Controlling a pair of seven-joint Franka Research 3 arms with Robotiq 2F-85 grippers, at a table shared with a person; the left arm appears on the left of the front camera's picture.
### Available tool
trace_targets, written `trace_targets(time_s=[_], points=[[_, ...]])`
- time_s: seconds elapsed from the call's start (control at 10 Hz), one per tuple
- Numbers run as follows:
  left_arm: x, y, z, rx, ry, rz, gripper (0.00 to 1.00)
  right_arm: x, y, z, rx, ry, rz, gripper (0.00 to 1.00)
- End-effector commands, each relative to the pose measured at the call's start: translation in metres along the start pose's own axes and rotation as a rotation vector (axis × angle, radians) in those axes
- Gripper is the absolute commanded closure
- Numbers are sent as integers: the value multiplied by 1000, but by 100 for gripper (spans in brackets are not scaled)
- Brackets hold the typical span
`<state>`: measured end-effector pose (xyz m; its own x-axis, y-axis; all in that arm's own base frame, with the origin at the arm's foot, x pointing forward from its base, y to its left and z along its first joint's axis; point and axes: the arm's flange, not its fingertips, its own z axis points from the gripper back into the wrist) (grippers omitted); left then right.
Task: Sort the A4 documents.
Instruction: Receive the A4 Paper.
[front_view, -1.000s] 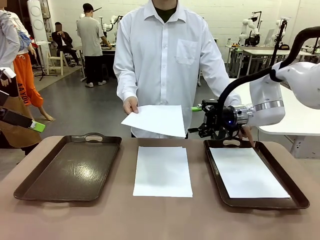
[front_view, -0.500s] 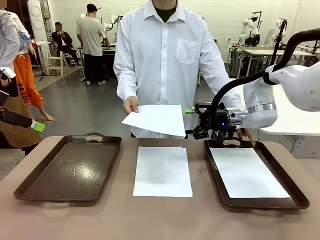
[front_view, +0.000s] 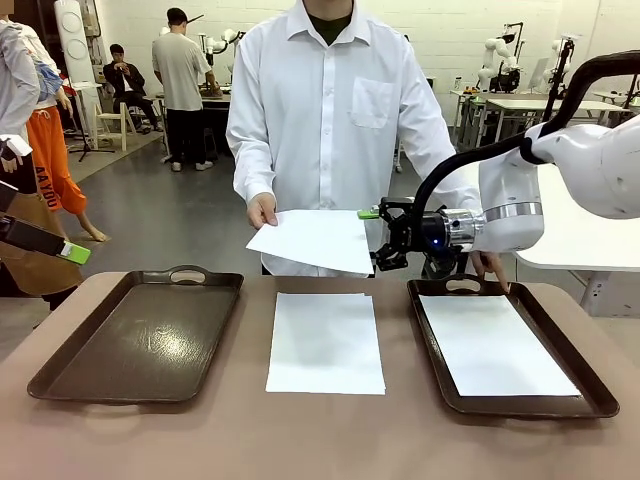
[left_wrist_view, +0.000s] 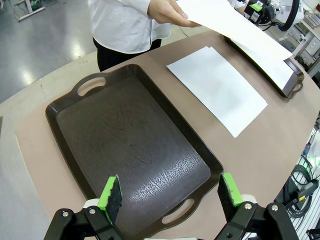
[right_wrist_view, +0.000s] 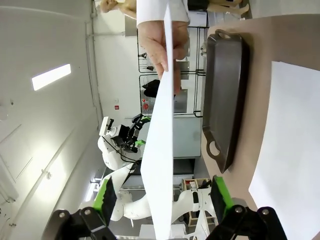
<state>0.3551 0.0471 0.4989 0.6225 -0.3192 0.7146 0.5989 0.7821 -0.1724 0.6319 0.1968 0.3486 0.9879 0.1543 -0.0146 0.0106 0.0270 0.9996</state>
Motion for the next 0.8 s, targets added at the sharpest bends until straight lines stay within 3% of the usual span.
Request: trace_targets(time_s=[0.0, 0.5, 0.6, 0.7], points=[[-2, 2, -1, -19, -12, -10, 0, 1, -1, -13, 13, -24, -5, 0], [-2, 2, -1, -19, -12, -10, 0, 1, -6, -24, 19, -23, -17, 0], [-2, 2, -1, -19, -12, -10, 0, 1, -5, -22, 6, -35, 10, 16], [-2, 2, -1, -19, -12, -10, 0, 1, -3, -20, 9, -54, 19, 16]])
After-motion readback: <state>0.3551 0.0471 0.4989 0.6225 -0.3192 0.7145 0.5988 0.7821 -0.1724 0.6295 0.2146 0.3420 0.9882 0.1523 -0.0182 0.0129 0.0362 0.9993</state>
